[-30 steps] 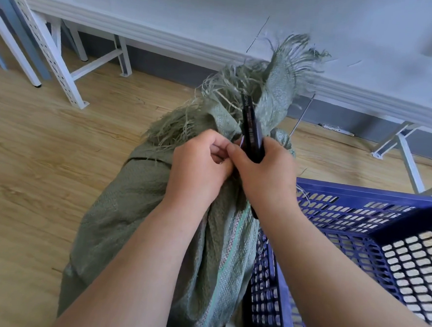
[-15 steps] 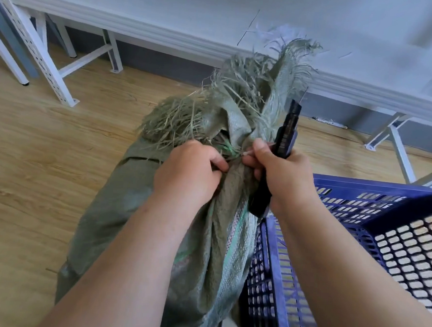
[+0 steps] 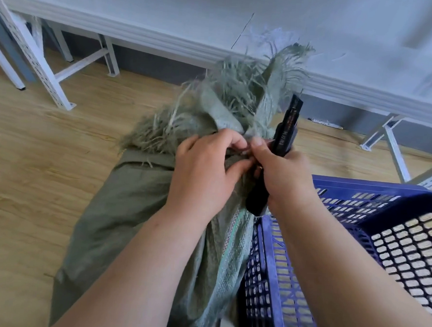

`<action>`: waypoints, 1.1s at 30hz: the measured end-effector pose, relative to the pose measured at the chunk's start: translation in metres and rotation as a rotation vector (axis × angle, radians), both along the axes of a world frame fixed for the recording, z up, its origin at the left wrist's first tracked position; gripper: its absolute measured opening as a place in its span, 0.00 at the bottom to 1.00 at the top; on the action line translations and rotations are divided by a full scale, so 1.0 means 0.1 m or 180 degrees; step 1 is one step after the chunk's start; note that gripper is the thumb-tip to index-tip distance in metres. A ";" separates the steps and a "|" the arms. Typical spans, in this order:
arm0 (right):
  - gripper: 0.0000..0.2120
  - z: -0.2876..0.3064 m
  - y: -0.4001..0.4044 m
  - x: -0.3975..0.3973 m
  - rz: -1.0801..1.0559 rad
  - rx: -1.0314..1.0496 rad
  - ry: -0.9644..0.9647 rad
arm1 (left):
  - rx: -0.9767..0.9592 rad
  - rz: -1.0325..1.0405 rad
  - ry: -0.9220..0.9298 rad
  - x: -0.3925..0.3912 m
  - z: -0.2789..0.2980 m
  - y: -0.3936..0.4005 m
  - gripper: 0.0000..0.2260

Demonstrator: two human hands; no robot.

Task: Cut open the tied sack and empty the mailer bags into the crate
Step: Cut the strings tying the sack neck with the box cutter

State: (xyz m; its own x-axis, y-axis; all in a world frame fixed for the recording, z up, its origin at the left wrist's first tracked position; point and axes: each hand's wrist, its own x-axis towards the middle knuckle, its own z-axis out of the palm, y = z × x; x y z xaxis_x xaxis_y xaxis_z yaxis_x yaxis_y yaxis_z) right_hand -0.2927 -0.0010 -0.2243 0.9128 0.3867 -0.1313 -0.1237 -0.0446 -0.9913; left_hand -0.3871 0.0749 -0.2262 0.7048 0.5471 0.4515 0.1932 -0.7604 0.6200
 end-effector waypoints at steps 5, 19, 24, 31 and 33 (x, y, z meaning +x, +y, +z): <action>0.09 0.08 -0.06 -0.01 0.0068 -0.0335 -0.0537 | 0.0046 0.0375 0.0095 0.03 -0.04 -0.03 0.04; 0.10 -0.12 -0.13 -0.01 0.0100 -0.0275 -0.0250 | -0.0309 0.0561 0.0715 0.09 -0.20 -0.06 0.04; 0.10 -0.06 -0.07 0.06 -0.0031 0.0268 0.0811 | -0.0419 0.0265 0.0219 0.05 -0.18 -0.04 0.01; 0.09 -0.03 -0.03 0.08 0.0510 0.0603 0.0941 | -0.0188 0.0389 -0.0275 0.03 -0.16 0.01 0.02; 0.09 -0.02 -0.03 0.08 0.0609 0.0715 0.1055 | -0.0138 0.0259 -0.0443 0.02 -0.13 0.02 0.02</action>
State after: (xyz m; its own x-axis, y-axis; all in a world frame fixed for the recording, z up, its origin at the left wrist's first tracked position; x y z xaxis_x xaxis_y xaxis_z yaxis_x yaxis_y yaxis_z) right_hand -0.2844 -0.0042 -0.2264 0.7447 0.5971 -0.2982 -0.4469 0.1143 -0.8872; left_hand -0.3847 0.0765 -0.2391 0.5897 0.6209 0.5164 0.1631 -0.7178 0.6769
